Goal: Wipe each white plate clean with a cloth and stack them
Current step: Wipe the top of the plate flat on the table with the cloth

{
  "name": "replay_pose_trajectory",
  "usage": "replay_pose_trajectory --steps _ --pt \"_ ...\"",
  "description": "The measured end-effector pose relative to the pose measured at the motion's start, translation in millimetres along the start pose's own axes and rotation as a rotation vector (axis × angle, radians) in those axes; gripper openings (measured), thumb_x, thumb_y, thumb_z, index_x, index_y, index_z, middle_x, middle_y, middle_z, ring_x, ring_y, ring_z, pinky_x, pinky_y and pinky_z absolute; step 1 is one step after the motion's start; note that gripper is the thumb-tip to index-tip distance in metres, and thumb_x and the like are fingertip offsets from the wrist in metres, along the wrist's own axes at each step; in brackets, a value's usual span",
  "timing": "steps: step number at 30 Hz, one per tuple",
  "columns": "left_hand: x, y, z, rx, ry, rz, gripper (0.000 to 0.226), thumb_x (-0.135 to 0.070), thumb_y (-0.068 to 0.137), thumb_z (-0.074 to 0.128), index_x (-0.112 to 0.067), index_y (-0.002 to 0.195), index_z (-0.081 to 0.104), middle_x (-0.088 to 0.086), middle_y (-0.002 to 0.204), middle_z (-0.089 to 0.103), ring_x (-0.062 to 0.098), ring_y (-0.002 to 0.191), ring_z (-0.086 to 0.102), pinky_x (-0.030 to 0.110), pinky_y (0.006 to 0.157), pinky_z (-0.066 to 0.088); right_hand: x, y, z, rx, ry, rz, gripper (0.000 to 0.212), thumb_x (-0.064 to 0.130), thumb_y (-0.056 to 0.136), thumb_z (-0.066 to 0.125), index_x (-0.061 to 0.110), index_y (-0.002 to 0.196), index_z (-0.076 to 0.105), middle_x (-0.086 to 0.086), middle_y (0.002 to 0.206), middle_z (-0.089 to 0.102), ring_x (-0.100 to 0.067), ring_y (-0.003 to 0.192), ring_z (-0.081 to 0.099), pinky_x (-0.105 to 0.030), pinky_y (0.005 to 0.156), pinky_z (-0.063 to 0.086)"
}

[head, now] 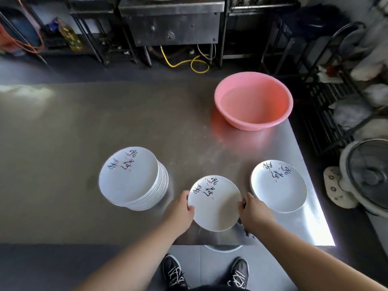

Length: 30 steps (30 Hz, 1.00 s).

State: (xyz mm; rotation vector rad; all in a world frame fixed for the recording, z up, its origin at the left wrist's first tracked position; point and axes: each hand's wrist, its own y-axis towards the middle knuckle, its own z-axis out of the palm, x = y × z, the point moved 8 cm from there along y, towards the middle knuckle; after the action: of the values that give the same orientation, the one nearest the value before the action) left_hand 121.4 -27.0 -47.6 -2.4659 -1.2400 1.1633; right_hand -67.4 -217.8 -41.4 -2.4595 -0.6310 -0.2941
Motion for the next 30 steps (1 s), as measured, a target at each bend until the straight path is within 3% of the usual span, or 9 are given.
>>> replay_pose_trajectory --steps 8,9,12,14,18,20,23,27,30 --pt "23 7 10 -0.076 -0.06 -0.048 0.033 -0.027 0.096 0.062 -0.037 0.127 0.054 -0.014 0.083 0.06 0.001 0.077 0.058 0.024 0.065 0.045 8 11 -7 -0.146 -0.049 -0.098 0.015 0.037 0.104 0.038 0.026 0.094 0.036 0.002 0.08 0.062 -0.026 0.06 0.055 -0.036 0.052 0.04" --pt "24 6 11 -0.082 -0.06 -0.041 0.035 -0.029 0.096 0.062 -0.04 0.127 0.052 -0.015 0.084 0.062 0.0 0.078 0.059 0.023 0.064 0.044 14 10 -12 -0.194 -0.056 -0.137 0.012 0.037 0.105 0.037 0.026 0.105 0.04 0.001 0.089 0.067 -0.028 0.065 0.056 -0.036 0.053 0.04" --pt "25 5 15 -0.082 -0.08 0.009 0.046 -0.033 0.092 0.064 -0.05 0.13 0.043 -0.029 0.095 0.061 -0.006 0.086 0.059 0.023 0.063 0.041 41 9 -16 -0.251 -0.072 -0.282 0.044 0.032 0.106 0.043 0.021 0.149 0.043 -0.001 0.128 0.068 -0.032 0.108 0.063 -0.04 0.075 0.051" --pt "26 3 19 -0.068 -0.053 0.05 0.056 -0.04 0.089 0.062 -0.055 0.138 0.039 -0.025 0.097 0.062 -0.001 0.092 0.061 0.028 0.072 0.048 61 8 -4 -0.198 -0.12 -0.396 0.057 0.026 0.104 0.048 0.017 0.16 0.037 -0.002 0.151 0.055 -0.032 0.13 0.053 -0.043 0.102 0.049" --pt "28 -1 23 -0.211 0.273 0.196 0.082 -0.06 0.089 0.048 -0.026 0.162 0.03 -0.006 0.152 0.05 0.019 0.141 0.043 0.041 0.117 0.037 77 5 44 0.044 -0.224 -0.517 0.065 0.021 0.107 0.037 0.02 0.168 0.015 0.004 0.175 0.014 -0.019 0.162 0.01 -0.036 0.129 0.02" --pt "31 -1 32 -0.198 0.346 0.245 0.086 -0.061 0.093 0.04 -0.026 0.167 0.014 -0.006 0.173 0.023 0.017 0.158 0.019 0.041 0.128 0.02 75 5 64 0.104 -0.31 -0.53 0.064 0.024 0.11 0.03 0.02 0.169 0.007 0.007 0.176 -0.001 -0.015 0.162 -0.008 -0.038 0.131 0.01" --pt "39 2 44 -0.172 0.4 0.285 0.085 -0.06 0.098 0.031 -0.031 0.166 -0.012 -0.012 0.175 -0.011 0.011 0.161 -0.01 0.04 0.13 0.001 81 10 70 0.071 -0.385 -0.569 0.064 0.028 0.111 0.026 0.016 0.168 0.003 0.004 0.176 -0.006 -0.018 0.161 -0.013 -0.038 0.132 0.001" --pt "38 2 45 -0.231 0.463 0.314 0.084 -0.057 0.101 0.034 -0.021 0.169 0.0 -0.004 0.177 -0.001 0.017 0.163 -0.002 0.05 0.13 -0.001 97 12 69 0.076 -0.353 -0.636 0.068 0.025 0.107 0.033 0.017 0.169 0.005 0.004 0.175 -0.007 -0.019 0.161 -0.014 -0.029 0.126 -0.014" --pt "37 0 48 -0.23 0.502 0.328 0.083 -0.056 0.102 0.031 -0.016 0.169 0.004 0.001 0.177 0.001 0.023 0.163 0.0 0.058 0.13 0.004 92 -9 79 0.21 -0.396 -0.726 0.075 0.025 0.101 0.043 0.022 0.169 0.011 0.009 0.175 -0.001 -0.018 0.162 -0.008 -0.032 0.13 -0.007"
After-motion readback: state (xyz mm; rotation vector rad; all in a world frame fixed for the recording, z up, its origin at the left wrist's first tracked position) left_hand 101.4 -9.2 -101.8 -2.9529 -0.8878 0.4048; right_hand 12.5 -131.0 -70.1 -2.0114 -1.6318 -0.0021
